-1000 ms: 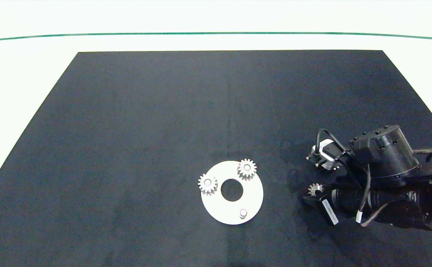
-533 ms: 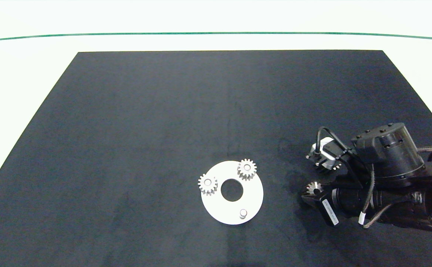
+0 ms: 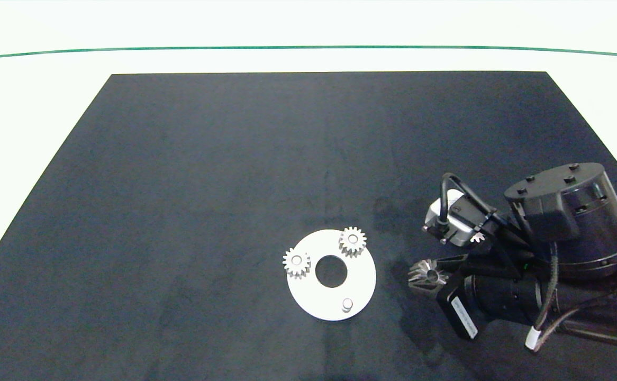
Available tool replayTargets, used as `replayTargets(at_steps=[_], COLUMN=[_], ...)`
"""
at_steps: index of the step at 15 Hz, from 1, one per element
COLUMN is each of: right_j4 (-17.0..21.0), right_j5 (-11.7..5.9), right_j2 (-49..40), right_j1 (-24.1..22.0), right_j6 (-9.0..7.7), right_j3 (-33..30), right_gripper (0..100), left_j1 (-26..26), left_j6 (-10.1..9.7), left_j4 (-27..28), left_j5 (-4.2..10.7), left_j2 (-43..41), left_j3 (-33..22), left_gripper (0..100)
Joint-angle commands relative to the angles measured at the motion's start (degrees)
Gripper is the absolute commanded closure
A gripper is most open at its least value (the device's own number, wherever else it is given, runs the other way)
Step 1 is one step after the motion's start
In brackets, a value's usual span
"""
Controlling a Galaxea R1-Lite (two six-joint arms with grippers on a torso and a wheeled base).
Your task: Remove an incorrectly installed larger gear and replace it with the correct smaller gear
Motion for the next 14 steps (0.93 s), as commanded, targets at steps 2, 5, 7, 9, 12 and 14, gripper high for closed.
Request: replayTargets(at_steps=[2, 5, 7, 9, 12, 14], right_j4=[6.1, 6.3, 6.2, 6.2, 6.4, 6.8], right_j5=[-0.85, -1.91, -1.99, -2.08, -3.75, -4.37], right_j2=[1.7, 3.8, 5.2, 7.6, 10.7, 11.9], right_j1=[5.5, 7.0, 8.2, 9.6, 10.7, 11.8], right_j6=[0.10, 0.10, 0.10, 0.19, 0.02, 0.02], right_j3=[-7.4, -8.7, -8.8, -10.0, -13.2, -13.7], right_gripper=[75, 75, 75, 75, 75, 75], left_j1=[-0.1, -0.1, -0.1, -0.1, -0.2, -0.3], left_j6=[0.03, 0.03, 0.12, 0.12, 0.21, 0.21], left_j4=[0.6, 1.0, 1.0, 1.0, 1.3, 1.3], left_j5=[0.02, 0.02, 0.02, 0.02, 0.02, 0.02], left_j2=[-0.5, -0.7, -0.8, -0.9, -1.3, -1.3], left_j3=[0.3, 0.2, 0.1, 0.1, 0.1, 0.1], left_gripper=[0, 0, 0, 0, 0, 0])
